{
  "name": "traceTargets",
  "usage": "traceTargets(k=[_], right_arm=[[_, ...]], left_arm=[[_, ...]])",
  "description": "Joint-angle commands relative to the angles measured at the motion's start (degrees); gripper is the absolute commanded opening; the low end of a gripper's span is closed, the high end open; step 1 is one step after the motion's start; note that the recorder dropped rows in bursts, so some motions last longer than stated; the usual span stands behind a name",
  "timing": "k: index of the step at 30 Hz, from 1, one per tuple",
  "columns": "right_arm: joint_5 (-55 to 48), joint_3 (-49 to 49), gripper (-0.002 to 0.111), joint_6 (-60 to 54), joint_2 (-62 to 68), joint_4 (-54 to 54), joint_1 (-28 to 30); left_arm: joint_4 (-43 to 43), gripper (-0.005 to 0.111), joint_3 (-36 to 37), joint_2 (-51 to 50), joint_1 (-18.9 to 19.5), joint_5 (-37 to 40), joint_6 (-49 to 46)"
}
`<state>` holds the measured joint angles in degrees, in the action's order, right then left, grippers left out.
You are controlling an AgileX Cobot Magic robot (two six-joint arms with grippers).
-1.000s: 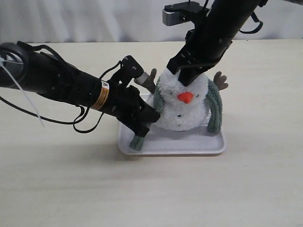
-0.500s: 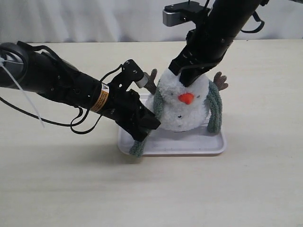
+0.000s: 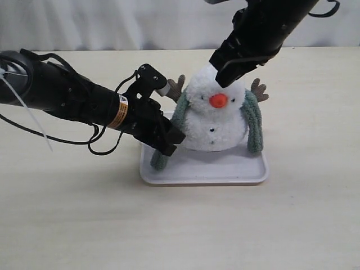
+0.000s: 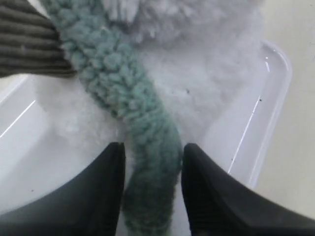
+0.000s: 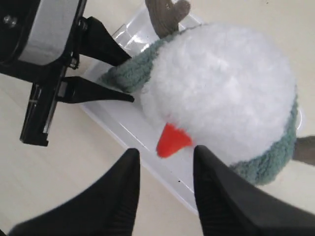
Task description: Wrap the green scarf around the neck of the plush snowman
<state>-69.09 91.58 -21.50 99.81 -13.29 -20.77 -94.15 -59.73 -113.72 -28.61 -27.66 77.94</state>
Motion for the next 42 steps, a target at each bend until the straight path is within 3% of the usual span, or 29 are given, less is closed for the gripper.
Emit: traceTargets(k=[1,6,12,22,26,32,42], right_arm=[[-0.87,-4.07,0.041,4.37,-3.54,3.41,-0.06],[6.91,-14.92,0.041,12.64,-5.50,15.52,-0.06],[22.30,-26.57,0.063,14.87,-3.23,18.55,0.05],[32.88,-27.72,0.059,21.50,3.92,25.32,0.05],[33.48,-27.72,0.049,22.90,7.48,26.40,0.05],[31.25,-27.72,0.004,22.41,8.01,27.92,0.05],[24.80,-29.38,0.004,22.41,7.73,28.22,0.05]], left_arm=[[0.78,0.037,-0.35,-0.08,-0.09,0.62,-0.09],[0.40,0.037,-0.35,-0.08,-0.09,0.01,-0.09],[0.13,0.037,-0.35,-0.08,-0.09,-0.52,-0.09],[-0.26,0.037,-0.35,-0.08,-0.09,0.76,-1.45],[-0.26,0.037,-0.35,-0.08,-0.09,1.04,-1.92],[-0.26,0.037,-0.35,-0.08,-0.09,3.98,-4.47],[-0.71,0.037,-0.35,2.13,-0.09,4.47,-4.20]])
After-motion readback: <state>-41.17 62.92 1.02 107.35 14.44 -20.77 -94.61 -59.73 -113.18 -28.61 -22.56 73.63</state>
